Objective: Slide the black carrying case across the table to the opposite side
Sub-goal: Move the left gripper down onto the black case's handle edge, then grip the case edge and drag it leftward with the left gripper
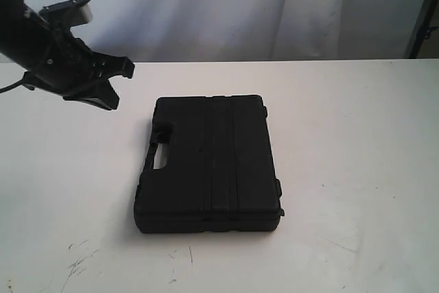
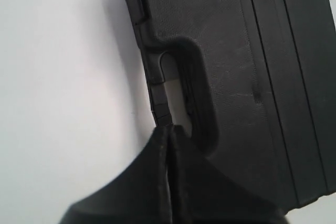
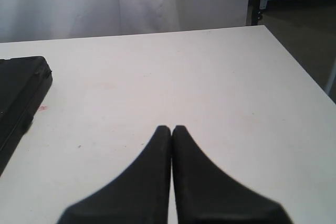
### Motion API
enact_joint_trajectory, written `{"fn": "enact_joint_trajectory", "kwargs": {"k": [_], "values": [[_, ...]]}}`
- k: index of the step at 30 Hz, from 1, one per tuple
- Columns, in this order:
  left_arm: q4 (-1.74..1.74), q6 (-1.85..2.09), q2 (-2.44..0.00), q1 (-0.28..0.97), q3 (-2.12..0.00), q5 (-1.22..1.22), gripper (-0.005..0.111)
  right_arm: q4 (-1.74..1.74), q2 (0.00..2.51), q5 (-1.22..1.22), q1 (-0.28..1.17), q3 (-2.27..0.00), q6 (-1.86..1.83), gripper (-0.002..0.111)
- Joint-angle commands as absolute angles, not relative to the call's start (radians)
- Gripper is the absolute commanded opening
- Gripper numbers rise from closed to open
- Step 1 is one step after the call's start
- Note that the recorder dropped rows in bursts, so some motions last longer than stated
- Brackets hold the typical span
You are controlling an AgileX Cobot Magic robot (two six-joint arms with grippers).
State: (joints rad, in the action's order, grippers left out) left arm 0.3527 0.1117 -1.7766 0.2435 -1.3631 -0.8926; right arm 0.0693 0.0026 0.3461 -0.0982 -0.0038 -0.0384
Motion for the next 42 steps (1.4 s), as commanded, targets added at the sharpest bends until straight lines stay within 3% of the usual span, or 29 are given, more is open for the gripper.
{"fn": "enact_joint_trajectory", "kwargs": {"k": [1, 12, 24, 42], "values": [[0.264, -0.027, -1.845, 0.283, -1.434, -0.934, 0.000, 0.068, 0.000, 0.346, -0.103, 0.000, -0.038, 0.000], [0.127, -0.184, -1.996, 0.342, -1.557, -0.999, 0.003, 0.068, 0.000, 0.346, -0.103, 0.000, -0.038, 0.000], [0.130, -0.188, -2.079, 0.371, -1.588, -0.991, 0.044, 0.068, 0.000, 0.346, -0.103, 0.000, -0.046, 0.000], [0.154, -0.209, -2.165, 0.371, -1.588, -0.965, 0.044, 0.068, 0.000, 0.346, -0.103, 0.000, -0.046, 0.000]]}}
